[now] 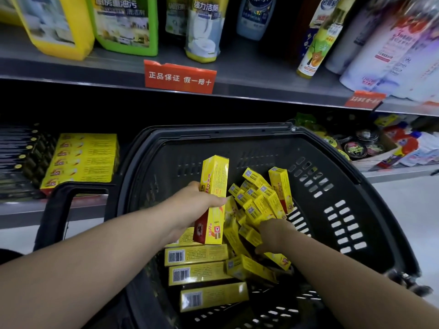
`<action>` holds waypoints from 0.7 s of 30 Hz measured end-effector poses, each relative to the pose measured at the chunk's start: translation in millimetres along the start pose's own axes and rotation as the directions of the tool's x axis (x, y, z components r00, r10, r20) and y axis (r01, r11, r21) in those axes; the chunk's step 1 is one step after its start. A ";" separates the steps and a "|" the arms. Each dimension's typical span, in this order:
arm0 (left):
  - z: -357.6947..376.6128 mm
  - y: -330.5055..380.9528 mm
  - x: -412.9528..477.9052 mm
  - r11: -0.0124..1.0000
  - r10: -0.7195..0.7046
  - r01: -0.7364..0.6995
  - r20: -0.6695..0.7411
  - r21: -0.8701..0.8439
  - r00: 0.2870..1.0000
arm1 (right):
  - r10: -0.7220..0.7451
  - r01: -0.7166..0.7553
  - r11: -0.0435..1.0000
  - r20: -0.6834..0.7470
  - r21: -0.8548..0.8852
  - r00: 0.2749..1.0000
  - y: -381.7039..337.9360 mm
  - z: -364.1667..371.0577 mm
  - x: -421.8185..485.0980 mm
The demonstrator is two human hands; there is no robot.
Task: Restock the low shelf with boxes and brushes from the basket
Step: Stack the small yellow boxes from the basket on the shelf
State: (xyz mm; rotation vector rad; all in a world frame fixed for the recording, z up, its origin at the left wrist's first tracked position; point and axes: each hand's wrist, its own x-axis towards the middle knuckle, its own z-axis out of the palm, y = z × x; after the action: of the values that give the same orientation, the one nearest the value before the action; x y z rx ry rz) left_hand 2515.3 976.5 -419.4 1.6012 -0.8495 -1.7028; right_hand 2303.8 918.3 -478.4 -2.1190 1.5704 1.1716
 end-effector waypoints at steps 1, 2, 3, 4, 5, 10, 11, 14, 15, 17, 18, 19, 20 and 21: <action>0.0 0.2 0.3 1.000 -0.005 0.005 0.001 -0.013 1.000 | 0.007 -0.007 1.000 -0.025 0.019 1.000 -0.6 -0.9 2.1; -0.1 0.2 0.1 1.000 -0.010 0.010 0.002 -0.024 1.000 | 0.016 -0.015 0.999 -0.036 0.030 0.999 -1.3 -2.5 2.0; -0.2 0.1 -0.2 0.999 -0.013 0.013 0.002 -0.035 1.000 | 0.017 -0.015 1.000 -0.047 0.027 0.999 -2.0 -5.6 -0.1; -0.4 -0.3 -0.3 0.999 -0.012 0.012 0.001 -0.043 1.000 | 0.011 -0.010 1.000 -0.064 0.013 0.998 -1.9 -11.8 -3.5; -0.9 -0.6 0.3 0.999 -0.005 0.005 -0.001 -0.043 1.000 | 0.000 0.001 1.000 -0.100 0.014 0.995 -0.9 -20.9 -8.4; 0.7 1.5 -1.4 0.998 0.053 -0.052 0.040 -0.036 0.998 | -0.053 0.231 0.519 -0.238 0.823 0.970 0.7 -75.4 -46.4; 2.5 2.9 -3.3 0.997 0.060 -0.057 0.073 -0.052 0.995 | -0.064 0.253 0.350 -0.247 0.902 0.967 -1.9 -80.2 -52.5; 6.2 6.1 -9.0 0.994 0.076 -0.063 0.145 -0.091 0.987 | -0.066 0.340 0.157 -0.334 0.927 0.940 -11.8 -78.4 -59.3; 6.3 6.5 -10.3 0.993 0.078 -0.064 0.152 -0.096 0.985 | -0.058 0.357 0.127 -0.352 0.925 0.934 -14.6 -77.2 -60.7; 5.9 6.5 -12.1 0.994 0.080 -0.068 0.152 -0.086 0.985 | -0.048 0.386 0.100 -0.383 0.917 0.922 -17.4 -75.8 -62.3; 5.6 6.6 -13.2 0.995 0.086 -0.075 0.151 -0.072 0.985 | -0.053 0.405 0.100 -0.401 0.909 0.914 -18.0 -75.7 -63.5; 4.8 7.5 -14.7 0.994 0.093 -0.084 0.147 -0.066 0.985 | -0.064 0.425 0.100 -0.421 0.899 0.905 -18.6 -76.8 -65.4; 3.3 9.2 -16.4 0.993 0.100 -0.091 0.142 -0.071 0.985 | -0.072 0.449 0.095 -0.444 0.888 0.893 -19.6 -79.1 -68.8; 0.8 11.7 -18.5 0.992 0.108 -0.098 0.140 -0.079 0.984 | -0.072 0.468 0.083 -0.463 0.880 0.884 -20.8 -82.2 -72.8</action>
State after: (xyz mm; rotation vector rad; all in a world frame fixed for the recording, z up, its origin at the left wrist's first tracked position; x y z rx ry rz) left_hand 2515.7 984.7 -399.1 1.3757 -0.9146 -1.7709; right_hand 2352.4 925.0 -378.0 -1.4240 1.2581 -0.4616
